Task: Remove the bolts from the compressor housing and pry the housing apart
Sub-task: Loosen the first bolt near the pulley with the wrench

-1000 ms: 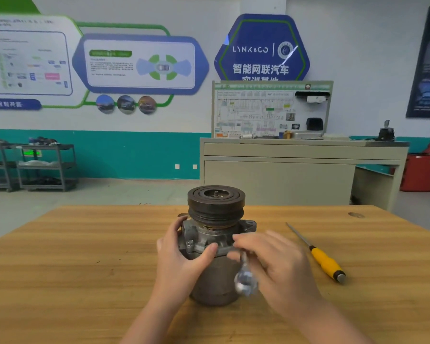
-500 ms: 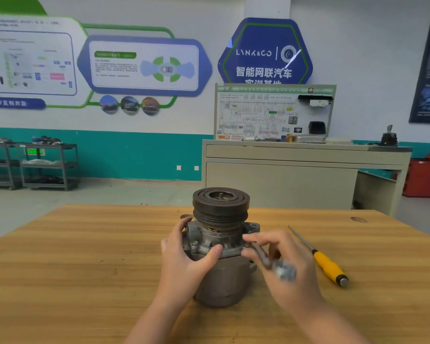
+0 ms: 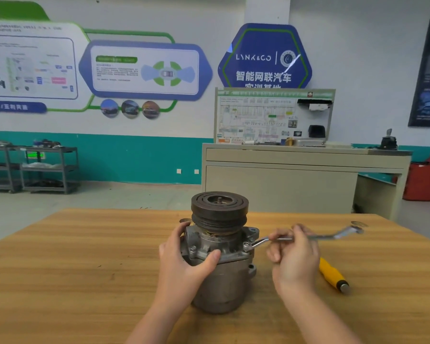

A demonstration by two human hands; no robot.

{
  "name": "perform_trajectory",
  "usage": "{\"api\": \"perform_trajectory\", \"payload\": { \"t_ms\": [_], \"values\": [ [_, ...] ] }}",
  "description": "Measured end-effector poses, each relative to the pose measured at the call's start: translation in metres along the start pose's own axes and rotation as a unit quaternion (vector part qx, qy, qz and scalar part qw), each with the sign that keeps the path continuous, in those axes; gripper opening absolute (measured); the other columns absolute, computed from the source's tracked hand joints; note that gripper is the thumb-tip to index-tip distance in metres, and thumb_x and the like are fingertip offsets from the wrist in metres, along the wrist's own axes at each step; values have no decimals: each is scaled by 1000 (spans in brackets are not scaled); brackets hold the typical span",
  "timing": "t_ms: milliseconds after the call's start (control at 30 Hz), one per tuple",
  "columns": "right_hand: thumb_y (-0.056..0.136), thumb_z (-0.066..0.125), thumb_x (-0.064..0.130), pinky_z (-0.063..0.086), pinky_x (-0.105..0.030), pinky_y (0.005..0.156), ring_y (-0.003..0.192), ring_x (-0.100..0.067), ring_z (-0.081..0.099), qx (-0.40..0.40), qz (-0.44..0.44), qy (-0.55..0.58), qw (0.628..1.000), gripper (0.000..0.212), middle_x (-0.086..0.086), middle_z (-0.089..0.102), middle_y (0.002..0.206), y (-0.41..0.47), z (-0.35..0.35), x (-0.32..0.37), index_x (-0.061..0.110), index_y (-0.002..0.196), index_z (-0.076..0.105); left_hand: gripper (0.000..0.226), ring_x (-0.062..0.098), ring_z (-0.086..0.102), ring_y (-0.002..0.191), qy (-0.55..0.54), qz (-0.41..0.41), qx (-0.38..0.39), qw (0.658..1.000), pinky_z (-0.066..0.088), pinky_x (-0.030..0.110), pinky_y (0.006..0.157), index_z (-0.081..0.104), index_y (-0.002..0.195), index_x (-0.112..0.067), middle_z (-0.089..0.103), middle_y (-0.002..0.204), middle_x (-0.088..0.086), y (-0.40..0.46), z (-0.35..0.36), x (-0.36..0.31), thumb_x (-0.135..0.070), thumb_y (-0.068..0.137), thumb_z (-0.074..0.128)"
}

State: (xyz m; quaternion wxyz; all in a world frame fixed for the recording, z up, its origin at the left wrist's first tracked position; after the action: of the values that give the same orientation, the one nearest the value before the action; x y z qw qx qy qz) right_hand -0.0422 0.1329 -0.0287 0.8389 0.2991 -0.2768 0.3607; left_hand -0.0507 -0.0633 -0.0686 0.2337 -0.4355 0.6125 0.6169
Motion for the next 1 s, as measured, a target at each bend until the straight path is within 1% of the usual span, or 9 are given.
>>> {"api": "perform_trajectory", "payload": {
  "t_ms": [133,267,367,467,567,700,800,900,1000],
  "values": [
    [103,33,13,31,-18,32,31,-12,37,55,266,-26,962,21,-7,52,48,34,14,-5,9,86,45,84,-20,42,104,-5,0,1,1000,35,9,83,40,133,-48,44,121,-14,1,0,0,-46,63,86],
    [104,37,21,46,-20,38,40,-15,55,98,296,74,947,30,-11,62,57,47,18,15,9,79,48,87,-22,41,103,-5,-17,12,1000,35,10,80,39,123,-57,42,119,-20,3,-3,-3,-70,45,74],
    [104,37,18,55,-27,50,54,-22,66,135,199,76,968,27,-18,69,69,40,14,32,9,81,48,78,-28,41,98,-7,-14,16,1000,36,11,82,41,120,-58,43,120,-18,3,-3,-2,-59,54,83],
    [103,37,14,56,-29,52,55,-25,68,172,25,-66,983,20,-18,71,72,19,7,39,8,86,44,78,-28,44,97,6,-4,7,1000,35,4,80,43,127,-50,45,119,-14,3,-2,1,-51,61,85],
    [95,44,23,57,-29,57,60,-26,70,227,-108,-166,954,14,-14,72,82,-1,3,41,15,87,50,80,-28,44,97,9,-1,2,1000,35,4,80,44,131,-46,45,120,-13,3,-2,1,-48,62,85],
    [91,48,31,59,-37,68,67,-22,72,274,-194,-244,910,19,-4,73,89,-12,3,39,43,81,60,79,-28,44,97,11,-3,4,1000,36,5,78,43,131,-47,45,120,-15,3,-2,1,-41,65,86],
    [98,43,40,57,-30,69,69,-11,70,281,-252,-286,881,19,2,72,81,-19,1,39,41,87,60,77,-27,45,99,8,-6,12,1000,36,5,79,41,127,-53,47,122,-16,3,-4,0,-40,66,86],
    [99,40,50,53,-21,65,71,-2,66,306,-361,-365,802,36,7,67,73,-32,1,36,21,95,60,76,-18,49,103,3,-8,16,1000,37,8,85,41,123,-57,51,124,-13,5,-6,-3,-44,64,88],
    [99,51,31,52,-20,69,74,-13,66,363,-519,-388,669,26,-5,69,83,-49,6,27,9,93,64,84,-5,53,110,3,-7,15,1000,43,22,97,44,130,-49,56,124,-7,4,-6,-2,-61,53,76]
  ]
}}
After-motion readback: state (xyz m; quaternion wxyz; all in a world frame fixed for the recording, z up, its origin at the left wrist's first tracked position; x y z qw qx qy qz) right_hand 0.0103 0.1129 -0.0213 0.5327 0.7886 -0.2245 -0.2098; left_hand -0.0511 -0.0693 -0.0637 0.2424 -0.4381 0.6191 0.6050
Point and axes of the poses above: each hand's wrist, its own y-axis towards the middle knuckle, its own z-axis out of the palm, x = y × z, the point moved 2 cm from there along y, towards the middle knuckle
